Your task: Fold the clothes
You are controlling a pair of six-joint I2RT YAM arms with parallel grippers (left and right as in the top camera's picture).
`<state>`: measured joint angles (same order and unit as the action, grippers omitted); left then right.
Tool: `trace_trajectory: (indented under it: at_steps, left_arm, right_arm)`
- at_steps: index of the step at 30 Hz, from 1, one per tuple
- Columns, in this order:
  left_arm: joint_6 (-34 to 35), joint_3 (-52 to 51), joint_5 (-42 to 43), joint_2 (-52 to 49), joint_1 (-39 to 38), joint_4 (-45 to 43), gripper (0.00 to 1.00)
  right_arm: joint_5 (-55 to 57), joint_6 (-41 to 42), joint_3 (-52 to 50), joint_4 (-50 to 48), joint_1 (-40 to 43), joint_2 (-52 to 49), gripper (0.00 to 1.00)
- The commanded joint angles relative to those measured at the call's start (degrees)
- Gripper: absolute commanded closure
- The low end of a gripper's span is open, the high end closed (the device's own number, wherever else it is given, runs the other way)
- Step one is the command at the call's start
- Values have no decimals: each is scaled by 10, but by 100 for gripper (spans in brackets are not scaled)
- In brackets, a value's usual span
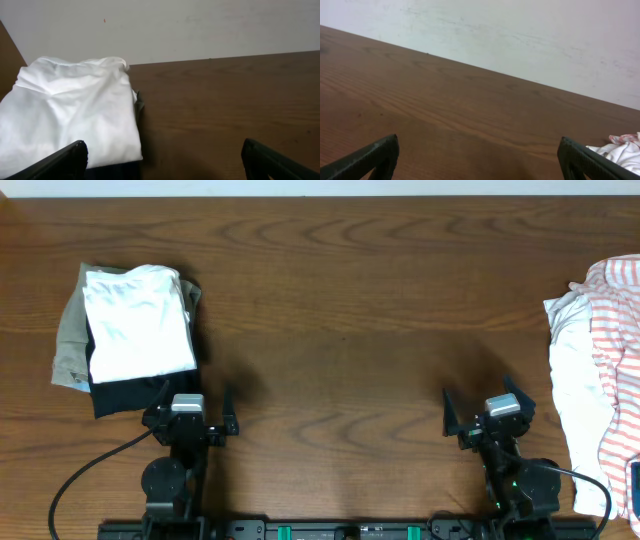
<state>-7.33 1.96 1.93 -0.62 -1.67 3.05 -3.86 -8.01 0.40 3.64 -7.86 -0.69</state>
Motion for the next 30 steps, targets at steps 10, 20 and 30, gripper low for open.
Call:
trace_trajectory:
  at_steps: [10,20,30]
  left_arm:
    - [49,-17,-11,4,-3,9,2]
    - [51,-13,-11,4,-3,3,2]
    - [62,60,-11,-53,-3,16,2]
  right_arm:
    - [43,69,-1,3,-9,3,1]
    - [76,70,13,7,-9,3,1]
    - [125,77,115,58,7,-99,1]
